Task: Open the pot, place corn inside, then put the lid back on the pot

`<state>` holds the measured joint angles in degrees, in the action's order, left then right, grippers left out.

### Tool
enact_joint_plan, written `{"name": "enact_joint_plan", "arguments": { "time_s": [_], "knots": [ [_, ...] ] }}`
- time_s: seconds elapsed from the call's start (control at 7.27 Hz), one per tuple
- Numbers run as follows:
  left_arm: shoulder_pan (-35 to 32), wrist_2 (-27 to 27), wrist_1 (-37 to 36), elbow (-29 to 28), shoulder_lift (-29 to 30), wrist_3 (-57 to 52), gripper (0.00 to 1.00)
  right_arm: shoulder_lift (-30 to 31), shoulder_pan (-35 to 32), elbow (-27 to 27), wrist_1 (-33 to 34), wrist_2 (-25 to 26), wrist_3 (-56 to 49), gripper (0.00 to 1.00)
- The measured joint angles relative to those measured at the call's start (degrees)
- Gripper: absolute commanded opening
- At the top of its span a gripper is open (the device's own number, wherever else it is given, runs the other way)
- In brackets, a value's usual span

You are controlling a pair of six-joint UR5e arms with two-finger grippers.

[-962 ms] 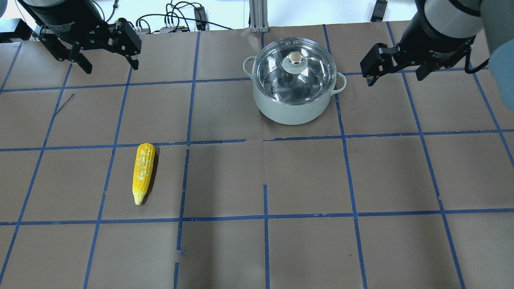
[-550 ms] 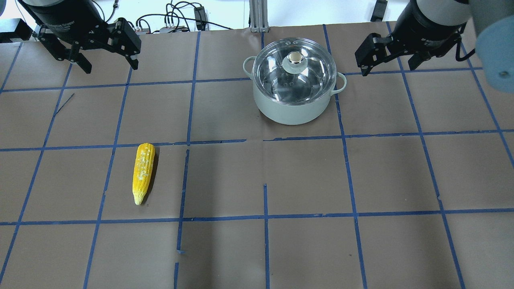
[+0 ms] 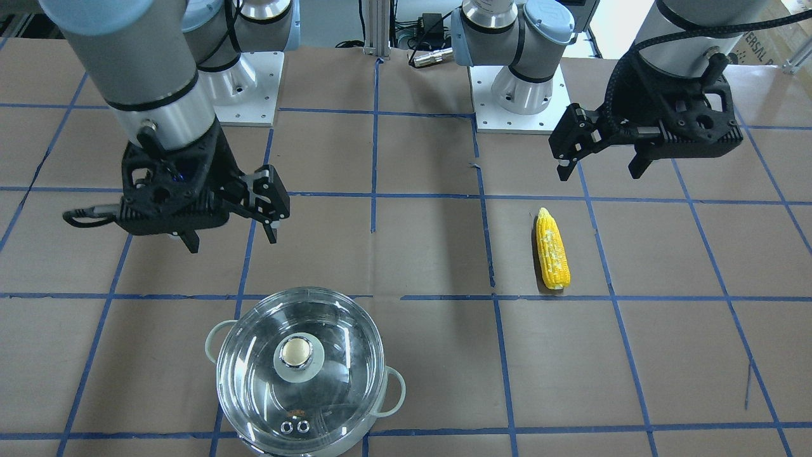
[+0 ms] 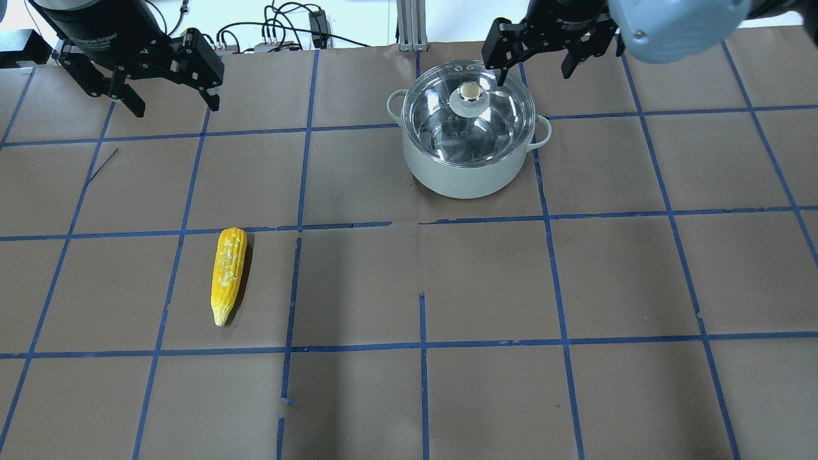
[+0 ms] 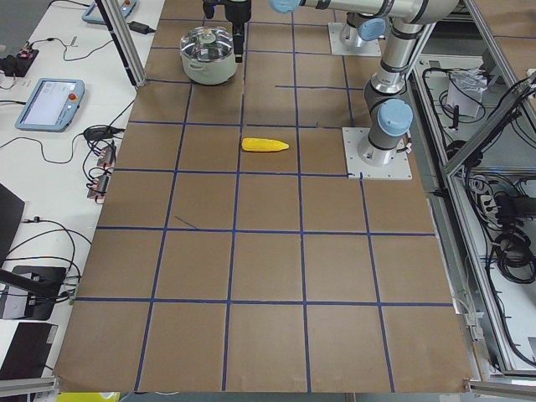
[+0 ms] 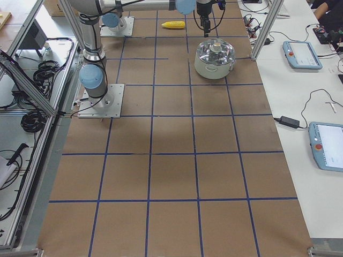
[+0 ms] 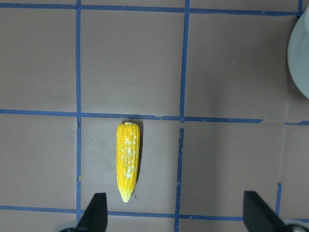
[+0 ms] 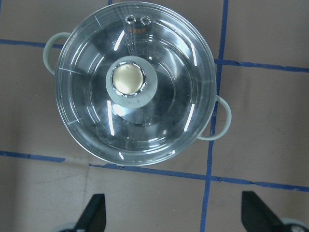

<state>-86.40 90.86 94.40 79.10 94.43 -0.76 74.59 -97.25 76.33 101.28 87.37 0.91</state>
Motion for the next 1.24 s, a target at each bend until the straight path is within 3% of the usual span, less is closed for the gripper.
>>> {"name": "enact_joint_plan", "arguments": {
  "time_s": [0.55, 0.83, 1.24],
  "knots": [
    [0.0, -0.1, -0.1, 0.0, 0.2, 0.0, 1.00, -14.4, -3.4, -8.1, 5.1, 2.7, 2.4, 0.99],
    [0.0, -0.2, -0.1, 0.0, 0.2, 0.0, 1.00, -16.7, -4.1, -8.6, 5.5, 3.9, 2.4, 0.98],
    [0.1, -0.2, -0.1, 0.0, 0.1, -0.1, 1.00, -17.4, -4.3, -8.6, 5.4, 4.2, 2.3, 0.83]
  ]
}}
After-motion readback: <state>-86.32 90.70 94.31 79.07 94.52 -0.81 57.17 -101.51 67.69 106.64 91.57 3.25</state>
